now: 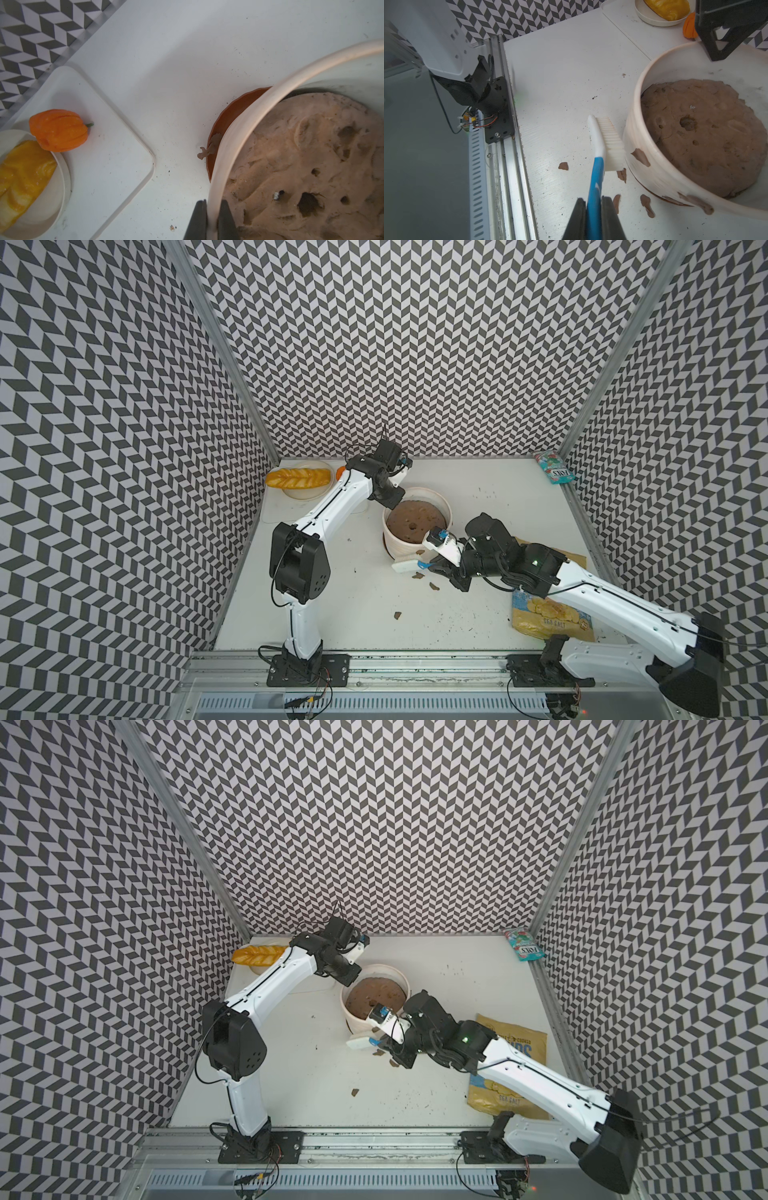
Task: Scrub the dried mud off the ceramic pot
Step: Brush off the soil from the pot.
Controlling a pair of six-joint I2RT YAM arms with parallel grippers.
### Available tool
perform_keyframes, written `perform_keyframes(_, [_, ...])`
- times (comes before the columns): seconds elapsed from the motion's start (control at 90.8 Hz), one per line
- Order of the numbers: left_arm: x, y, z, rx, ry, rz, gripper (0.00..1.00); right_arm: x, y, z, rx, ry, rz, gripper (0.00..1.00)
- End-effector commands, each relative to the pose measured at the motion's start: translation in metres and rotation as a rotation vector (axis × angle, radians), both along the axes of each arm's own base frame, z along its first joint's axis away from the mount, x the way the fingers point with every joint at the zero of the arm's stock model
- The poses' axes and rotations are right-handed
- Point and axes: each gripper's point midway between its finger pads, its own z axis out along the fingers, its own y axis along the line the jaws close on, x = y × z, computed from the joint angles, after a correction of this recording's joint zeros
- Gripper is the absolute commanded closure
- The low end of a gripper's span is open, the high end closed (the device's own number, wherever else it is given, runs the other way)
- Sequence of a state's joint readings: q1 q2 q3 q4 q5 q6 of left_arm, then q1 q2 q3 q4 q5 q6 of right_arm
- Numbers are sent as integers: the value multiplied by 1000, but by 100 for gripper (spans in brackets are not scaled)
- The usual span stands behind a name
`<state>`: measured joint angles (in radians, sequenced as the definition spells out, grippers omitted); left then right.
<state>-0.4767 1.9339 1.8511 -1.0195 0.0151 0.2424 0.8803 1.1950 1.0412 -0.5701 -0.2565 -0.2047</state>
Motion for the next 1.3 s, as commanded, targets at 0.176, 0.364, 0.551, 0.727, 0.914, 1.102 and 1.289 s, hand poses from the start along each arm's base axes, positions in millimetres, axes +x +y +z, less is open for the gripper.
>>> perform_keyframes(0.176, [5, -26, 7, -53, -38, -208, 96, 48, -18, 13, -37, -66, -146, 100])
perform_keyframes(0.364, [10, -28, 7, -68, -48, -227, 96, 56, -46, 6, -73, -41, -259, 100])
perform_keyframes(0.551, [12, -30, 10, -71, -54, -238, 96, 44, -54, -3, -84, 3, -247, 100])
perform_keyframes(0.727, [13, -32, 10, -73, -52, -245, 94, 23, -54, -10, -96, 44, -182, 100])
perform_keyframes(0.914, [15, -33, 8, -72, -41, -244, 94, -16, -39, -11, -71, 115, -69, 100])
perform_keyframes(1.102, [15, -34, 11, -79, -50, -245, 93, -31, -22, -2, -19, 95, 24, 100])
perform_keyframes(1.289, [15, -34, 10, -77, -46, -249, 92, -12, -9, 13, 37, 20, -7, 100])
